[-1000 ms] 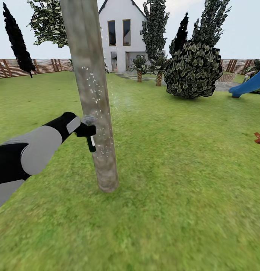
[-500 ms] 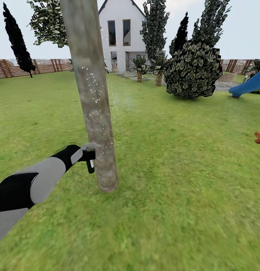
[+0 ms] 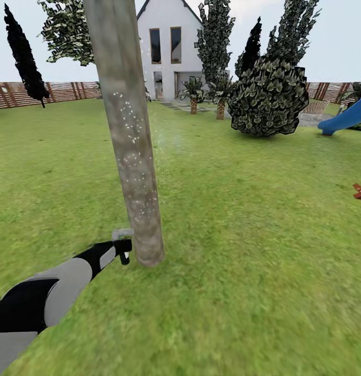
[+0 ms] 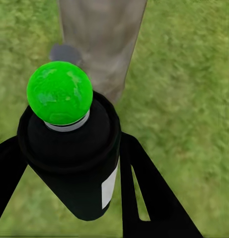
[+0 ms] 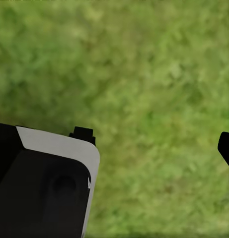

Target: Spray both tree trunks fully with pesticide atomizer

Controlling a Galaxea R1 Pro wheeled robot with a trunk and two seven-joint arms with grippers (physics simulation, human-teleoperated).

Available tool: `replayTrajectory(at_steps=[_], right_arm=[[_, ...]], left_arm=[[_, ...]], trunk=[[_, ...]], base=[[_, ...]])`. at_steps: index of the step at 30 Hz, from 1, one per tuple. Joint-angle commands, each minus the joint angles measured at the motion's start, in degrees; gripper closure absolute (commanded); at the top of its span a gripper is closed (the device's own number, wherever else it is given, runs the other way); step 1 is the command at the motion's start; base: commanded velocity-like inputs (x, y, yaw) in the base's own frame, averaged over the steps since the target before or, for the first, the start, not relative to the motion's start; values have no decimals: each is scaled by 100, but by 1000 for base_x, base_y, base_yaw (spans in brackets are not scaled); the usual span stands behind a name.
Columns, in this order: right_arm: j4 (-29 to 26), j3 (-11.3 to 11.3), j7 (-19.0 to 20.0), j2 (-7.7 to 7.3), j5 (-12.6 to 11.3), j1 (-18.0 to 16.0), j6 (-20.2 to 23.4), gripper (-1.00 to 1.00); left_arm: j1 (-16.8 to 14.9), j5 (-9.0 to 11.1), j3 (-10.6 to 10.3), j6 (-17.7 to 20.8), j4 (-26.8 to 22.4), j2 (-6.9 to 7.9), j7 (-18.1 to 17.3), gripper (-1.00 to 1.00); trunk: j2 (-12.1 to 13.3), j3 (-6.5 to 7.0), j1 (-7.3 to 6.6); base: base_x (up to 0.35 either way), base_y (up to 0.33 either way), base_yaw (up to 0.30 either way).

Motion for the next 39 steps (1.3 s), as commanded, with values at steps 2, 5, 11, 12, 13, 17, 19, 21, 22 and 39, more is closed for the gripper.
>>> replayTrajectory(at_steps=[2,5,11,12,13,17,19,21,22,39], right_arm=[[8,46,-9,2,-42,-4,-26,-100],[8,50,-9,6,-43,-5,-36,-100],[16,51,4,25,-49,-4,-33,-100],[16,51,5,26,-49,-3,-32,-100],[17,51,7,27,-49,-2,-31,-100],[17,51,8,28,-53,-2,-30,-100],[17,51,8,28,-55,-3,-30,-100],[17,51,8,28,-56,-4,-30,-100],[17,51,8,28,-56,-3,-30,-100],[17,51,8,28,-53,-3,-30,-100]], left_arm=[[161,33,31,-187,-14,2,-20,100],[438,35,30,-440,-14,1,-20,100],[744,43,29,-807,-6,-14,-34,100],[824,44,27,-819,-6,-14,-36,100],[898,44,25,-829,-10,-14,-37,100],[965,45,29,-839,-14,-13,-38,100],[971,45,31,-840,-14,-11,-38,100],[974,45,31,-840,-14,-13,-38,100],[974,45,31,-840,-14,-14,-38,100],[975,45,26,-840,-14,-26,-47,100]], trunk=[[-7,-6,1],[-7,-6,1],[-7,-6,1],[-7,-6,1],[-7,-6,1],[-7,-6,1],[-7,-6,1],[-7,-6,1],[-7,-6,1],[-7,-6,1]], base=[[0,0,0],[0,0,0],[0,0,0],[0,0,0],[0,57,0],[0,225,0],[0,317,0],[0,333,0],[0,337,0],[0,319,-246]])
